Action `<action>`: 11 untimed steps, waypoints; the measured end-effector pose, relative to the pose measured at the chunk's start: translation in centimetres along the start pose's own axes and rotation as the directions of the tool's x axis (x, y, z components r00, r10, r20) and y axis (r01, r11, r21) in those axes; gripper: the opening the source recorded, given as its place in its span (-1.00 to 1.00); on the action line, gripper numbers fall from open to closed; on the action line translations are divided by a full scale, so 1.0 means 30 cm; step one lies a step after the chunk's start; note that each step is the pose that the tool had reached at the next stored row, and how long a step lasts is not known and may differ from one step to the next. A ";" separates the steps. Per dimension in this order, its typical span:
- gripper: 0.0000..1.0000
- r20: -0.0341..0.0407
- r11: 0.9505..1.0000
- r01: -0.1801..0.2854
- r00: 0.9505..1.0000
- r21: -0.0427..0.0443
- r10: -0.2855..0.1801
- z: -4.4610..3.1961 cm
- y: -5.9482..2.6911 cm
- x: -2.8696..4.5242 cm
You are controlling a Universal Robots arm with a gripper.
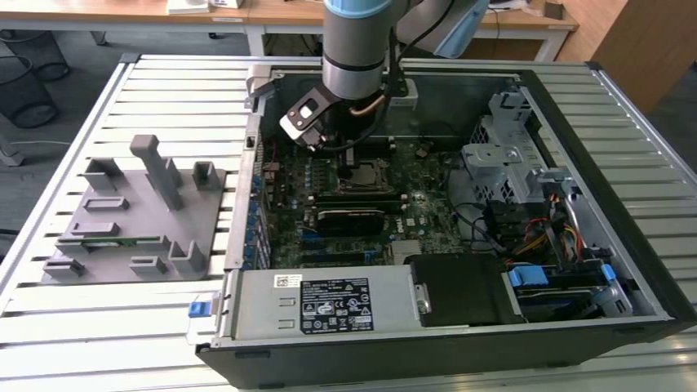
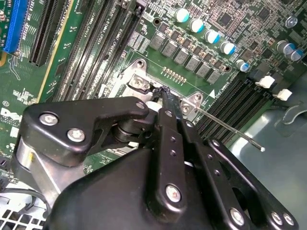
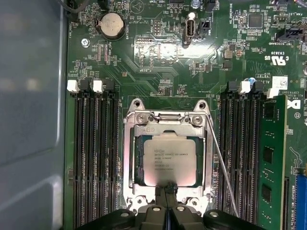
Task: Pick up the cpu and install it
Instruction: 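Close the cpu cover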
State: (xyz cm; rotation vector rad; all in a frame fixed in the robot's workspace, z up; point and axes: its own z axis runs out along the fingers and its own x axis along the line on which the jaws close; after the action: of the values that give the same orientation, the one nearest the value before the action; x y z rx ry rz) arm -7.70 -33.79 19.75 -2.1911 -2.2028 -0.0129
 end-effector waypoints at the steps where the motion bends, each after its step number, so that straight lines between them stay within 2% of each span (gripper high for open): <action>1: -0.79 0.000 1.000 0.000 1.000 0.000 0.000 0.000 -0.001 0.000; 6: -0.79 -0.001 1.000 0.000 1.000 0.000 0.000 -0.002 -0.004 0.000; 11: -0.79 -0.001 1.000 0.000 1.000 0.000 0.000 -0.021 -0.006 0.001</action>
State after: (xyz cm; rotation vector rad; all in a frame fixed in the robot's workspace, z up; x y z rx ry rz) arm -7.85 -33.79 20.38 -2.1908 -2.2025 -0.0138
